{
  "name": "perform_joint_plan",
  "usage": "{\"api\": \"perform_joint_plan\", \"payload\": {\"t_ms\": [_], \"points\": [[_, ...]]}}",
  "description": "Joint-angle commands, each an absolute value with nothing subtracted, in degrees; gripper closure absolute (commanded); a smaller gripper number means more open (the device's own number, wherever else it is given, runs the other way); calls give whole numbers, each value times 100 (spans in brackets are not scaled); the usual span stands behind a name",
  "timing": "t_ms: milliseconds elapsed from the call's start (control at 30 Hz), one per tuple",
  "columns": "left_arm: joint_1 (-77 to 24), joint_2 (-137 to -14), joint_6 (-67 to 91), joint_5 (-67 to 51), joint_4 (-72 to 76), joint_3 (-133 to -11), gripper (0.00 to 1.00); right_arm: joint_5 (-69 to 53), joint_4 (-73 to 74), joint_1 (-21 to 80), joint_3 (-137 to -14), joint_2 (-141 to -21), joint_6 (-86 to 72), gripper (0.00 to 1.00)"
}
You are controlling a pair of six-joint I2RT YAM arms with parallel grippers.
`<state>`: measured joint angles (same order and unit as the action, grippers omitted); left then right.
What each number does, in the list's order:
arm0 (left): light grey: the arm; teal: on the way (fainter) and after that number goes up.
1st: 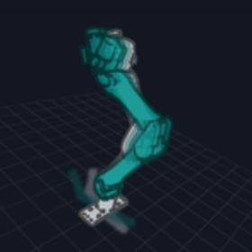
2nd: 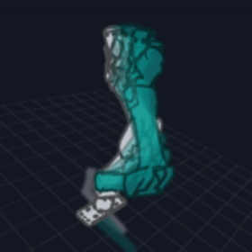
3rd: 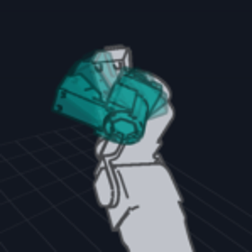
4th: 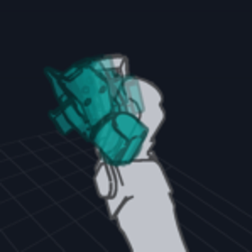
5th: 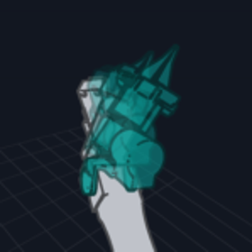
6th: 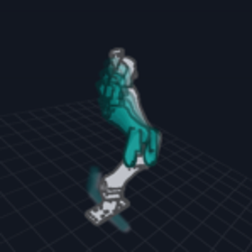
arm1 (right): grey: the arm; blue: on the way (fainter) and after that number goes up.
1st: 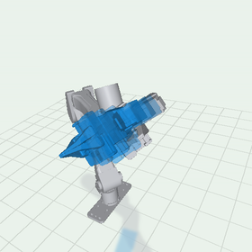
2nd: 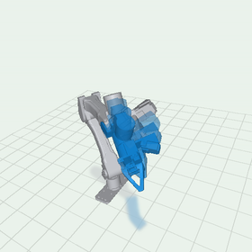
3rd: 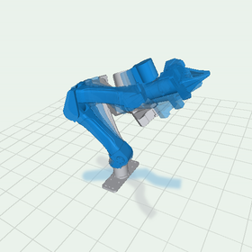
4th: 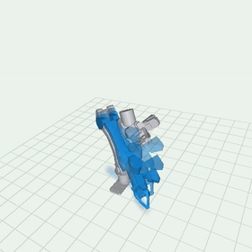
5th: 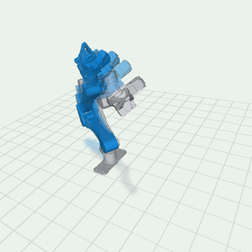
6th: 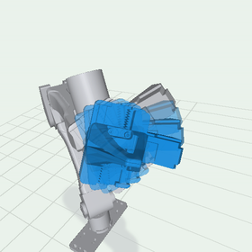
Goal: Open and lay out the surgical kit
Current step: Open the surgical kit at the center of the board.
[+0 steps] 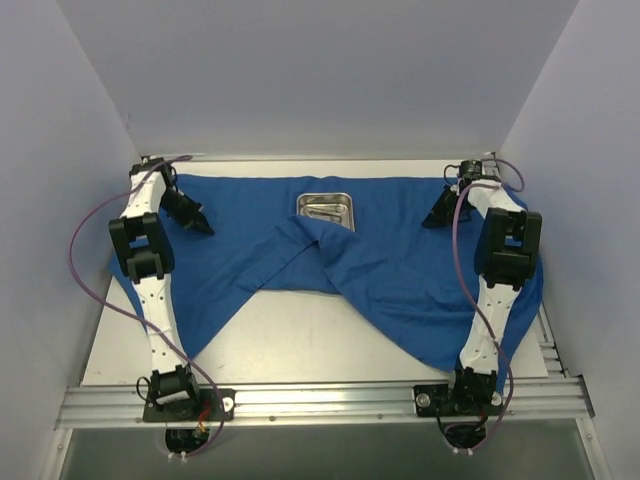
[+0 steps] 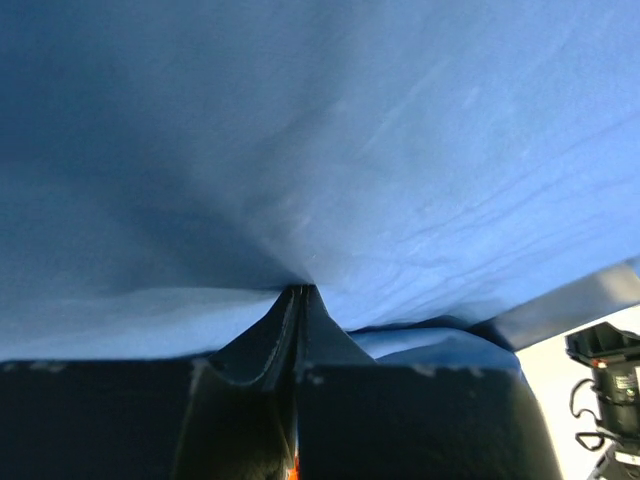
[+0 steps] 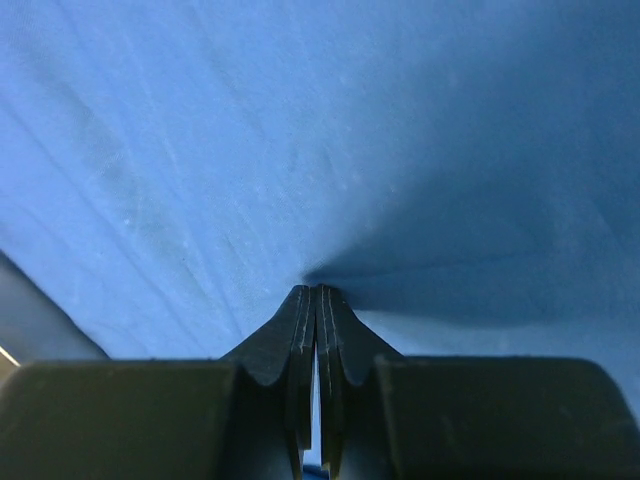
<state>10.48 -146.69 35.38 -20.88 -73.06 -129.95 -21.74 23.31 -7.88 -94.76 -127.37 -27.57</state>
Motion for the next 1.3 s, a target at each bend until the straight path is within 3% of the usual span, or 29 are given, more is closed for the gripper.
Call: {"api": "perform_joint_plan", "payload": {"t_ms": [0, 200, 467, 800, 1133, 1267], "points": [[1230, -15257, 3716, -1810, -6531, -13386, 98, -1556, 2425, -773, -9623, -13736, -2637, 100], [1415, -15890, 4025, -1881, -6644, -14431, 98, -1600, 2812, -800, -10991, -14536, -2558, 100], [1424, -16092, 4324, -2223, -6337, -14554, 98, -1582, 3296, -870, -12549, -15555, -2566, 100], [1477, -16488, 4447, -2514, -6056, -15108, 96, -1688, 3480, -949, -13332, -16163, -2523, 100], [1617, -16480, 4500, -2636, -5845, -14872, 94, -1783, 3691, -1046, -14404, -16751, -2443, 100], [1644, -16024, 4333, -2646, -5608, -14459, 85, -1898, 3612, -1020, -14414, -16664, -2400, 100]]}}
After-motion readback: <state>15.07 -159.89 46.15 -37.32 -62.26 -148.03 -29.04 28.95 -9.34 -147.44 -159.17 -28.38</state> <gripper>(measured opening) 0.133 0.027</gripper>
